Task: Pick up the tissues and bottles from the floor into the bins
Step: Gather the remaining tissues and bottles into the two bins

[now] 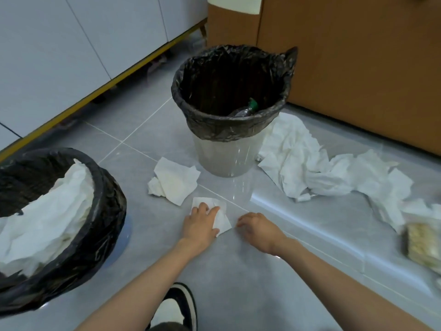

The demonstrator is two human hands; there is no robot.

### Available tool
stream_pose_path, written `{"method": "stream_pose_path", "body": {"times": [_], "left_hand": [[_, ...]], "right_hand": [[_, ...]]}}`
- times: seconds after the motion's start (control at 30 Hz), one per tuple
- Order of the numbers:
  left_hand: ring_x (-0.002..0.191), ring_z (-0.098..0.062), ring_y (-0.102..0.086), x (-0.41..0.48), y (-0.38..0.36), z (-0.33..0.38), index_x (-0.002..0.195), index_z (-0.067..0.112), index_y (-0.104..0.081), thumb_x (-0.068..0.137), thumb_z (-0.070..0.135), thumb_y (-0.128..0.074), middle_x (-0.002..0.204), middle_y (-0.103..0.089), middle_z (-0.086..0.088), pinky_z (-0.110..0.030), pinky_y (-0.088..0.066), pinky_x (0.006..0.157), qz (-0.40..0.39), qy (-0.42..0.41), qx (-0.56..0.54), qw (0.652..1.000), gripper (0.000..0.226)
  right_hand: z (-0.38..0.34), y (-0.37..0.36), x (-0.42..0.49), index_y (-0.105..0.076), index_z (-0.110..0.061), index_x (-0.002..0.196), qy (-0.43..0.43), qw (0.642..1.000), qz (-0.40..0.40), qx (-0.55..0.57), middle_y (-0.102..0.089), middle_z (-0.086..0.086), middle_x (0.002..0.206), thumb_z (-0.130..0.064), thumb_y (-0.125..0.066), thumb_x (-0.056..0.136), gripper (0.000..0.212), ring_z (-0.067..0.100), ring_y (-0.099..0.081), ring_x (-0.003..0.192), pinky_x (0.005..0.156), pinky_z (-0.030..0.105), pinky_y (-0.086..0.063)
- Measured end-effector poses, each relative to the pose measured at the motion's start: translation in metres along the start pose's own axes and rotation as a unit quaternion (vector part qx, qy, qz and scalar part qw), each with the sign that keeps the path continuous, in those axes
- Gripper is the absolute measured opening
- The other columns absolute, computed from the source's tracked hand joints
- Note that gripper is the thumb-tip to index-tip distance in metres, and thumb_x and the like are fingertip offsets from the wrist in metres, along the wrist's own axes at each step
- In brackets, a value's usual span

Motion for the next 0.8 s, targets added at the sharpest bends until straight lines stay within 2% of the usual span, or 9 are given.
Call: {"method": "stream_pose_path", "body": {"times": [0.13,0.23,0.33,0.43,0.53,0.67,0.8], "left_hand": [[0.116,-0.027,-0.044,0.005,-0.003,0.006,0.132,0.026,-0.042,0.093,0.023,-0.052,0.129,-0.038,-0.006,-0.036,-0.042,0.093,0.018,-0.005,-0.031,0.999,0.040],[0.108,-0.027,-0.052,0.012,-0.002,0.013,0.121,0.026,-0.049,0.092,0.020,-0.050,0.119,-0.044,-0.005,-0.034,-0.044,0.085,0.021,-0.014,-0.081,0.996,0.029],[0.106,-0.023,-0.054,0.017,0.006,0.030,0.117,0.031,-0.052,0.092,0.021,-0.050,0.114,-0.048,0.000,-0.031,-0.042,0.082,0.047,-0.033,-0.129,0.990,0.027],[0.105,-0.022,-0.055,0.024,0.019,0.056,0.117,0.033,-0.054,0.091,0.023,-0.051,0.111,-0.050,0.000,-0.031,-0.041,0.082,0.067,-0.067,-0.165,0.982,0.028],[0.103,-0.020,-0.056,0.029,0.035,0.078,0.118,0.033,-0.056,0.090,0.021,-0.053,0.113,-0.052,0.001,-0.031,-0.043,0.086,0.086,-0.107,-0.201,0.970,0.031],[0.101,-0.018,-0.057,0.037,0.045,0.095,0.118,0.031,-0.058,0.090,0.019,-0.056,0.114,-0.055,0.001,-0.033,-0.044,0.090,0.096,-0.136,-0.226,0.960,0.031],[0.101,-0.016,-0.056,0.044,0.041,0.099,0.116,0.032,-0.059,0.089,0.018,-0.057,0.112,-0.059,0.000,-0.028,-0.042,0.085,0.086,-0.166,-0.242,0.952,0.031]], "right_hand": [[0.034,0.022,-0.013,-0.065,-0.015,0.117,-0.054,0.989,0.106,0.090,-0.051,0.005,0.133,-0.005,-0.047,0.086,0.037,0.025,-0.045,0.124,0.104,0.028,-0.035],[0.057,0.047,-0.025,-0.065,-0.014,0.118,-0.101,0.964,0.202,0.143,-0.045,0.006,0.139,-0.004,-0.048,0.090,0.035,0.021,-0.040,0.130,0.103,0.022,-0.029],[0.080,0.072,-0.037,-0.064,-0.014,0.119,-0.153,0.935,0.283,0.152,-0.036,0.007,0.145,-0.005,-0.049,0.091,0.032,0.021,-0.034,0.133,0.101,0.021,-0.029],[0.104,0.093,-0.052,-0.065,-0.012,0.117,-0.182,0.923,0.322,0.110,-0.025,0.007,0.152,-0.005,-0.050,0.091,0.031,0.026,-0.025,0.137,0.102,0.027,-0.032],[0.126,0.111,-0.062,-0.068,-0.016,0.113,-0.207,0.922,0.320,0.070,-0.013,0.002,0.158,-0.006,-0.050,0.090,0.030,0.025,-0.017,0.138,0.099,0.029,-0.037],[0.145,0.120,-0.062,-0.070,-0.023,0.112,-0.249,0.937,0.236,0.071,-0.002,-0.006,0.160,-0.006,-0.050,0.089,0.034,0.024,-0.012,0.139,0.096,0.028,-0.034],[0.151,0.117,-0.056,-0.062,-0.024,0.124,-0.278,0.947,0.157,0.043,-0.007,-0.006,0.160,-0.014,-0.046,0.093,0.037,0.029,-0.013,0.137,0.106,0.035,-0.031]]}}
Point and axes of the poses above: each hand's wrist, its own x-axis towards the middle knuckle, its own y-axis out of the back of the hand, z = x × y, the point moved 3 cm from there along x, towards the middle knuckle
